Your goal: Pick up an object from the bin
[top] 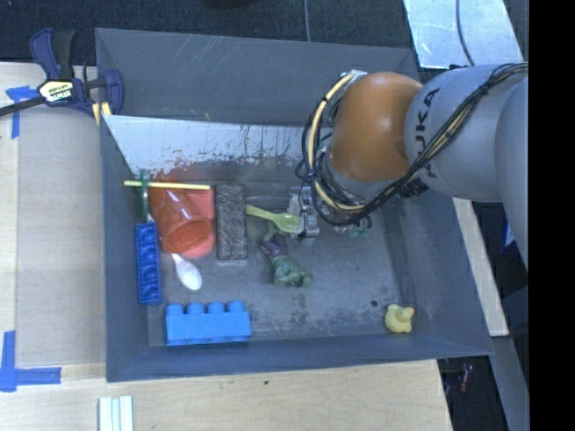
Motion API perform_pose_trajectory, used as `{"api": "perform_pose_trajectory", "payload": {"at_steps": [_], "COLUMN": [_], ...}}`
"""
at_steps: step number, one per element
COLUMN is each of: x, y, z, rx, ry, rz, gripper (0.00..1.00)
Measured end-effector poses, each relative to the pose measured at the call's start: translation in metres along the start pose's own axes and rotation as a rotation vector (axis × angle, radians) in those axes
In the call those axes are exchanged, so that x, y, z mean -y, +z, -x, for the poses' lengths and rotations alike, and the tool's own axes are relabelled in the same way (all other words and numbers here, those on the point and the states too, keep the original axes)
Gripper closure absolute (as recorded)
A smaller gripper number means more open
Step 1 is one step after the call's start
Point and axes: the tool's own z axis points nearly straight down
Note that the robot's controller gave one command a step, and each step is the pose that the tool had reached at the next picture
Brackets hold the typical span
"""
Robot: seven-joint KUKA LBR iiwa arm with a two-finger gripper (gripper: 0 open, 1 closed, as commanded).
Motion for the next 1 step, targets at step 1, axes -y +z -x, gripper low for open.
{"api": "perform_pose_trajectory", "payload": {"at_steps": [1], "x": [0.0], "y": [0.0], "z": [0.0], "rx": [0.0], "ry": [0.0], "rz": [0.0], "gripper": [1.0]}}
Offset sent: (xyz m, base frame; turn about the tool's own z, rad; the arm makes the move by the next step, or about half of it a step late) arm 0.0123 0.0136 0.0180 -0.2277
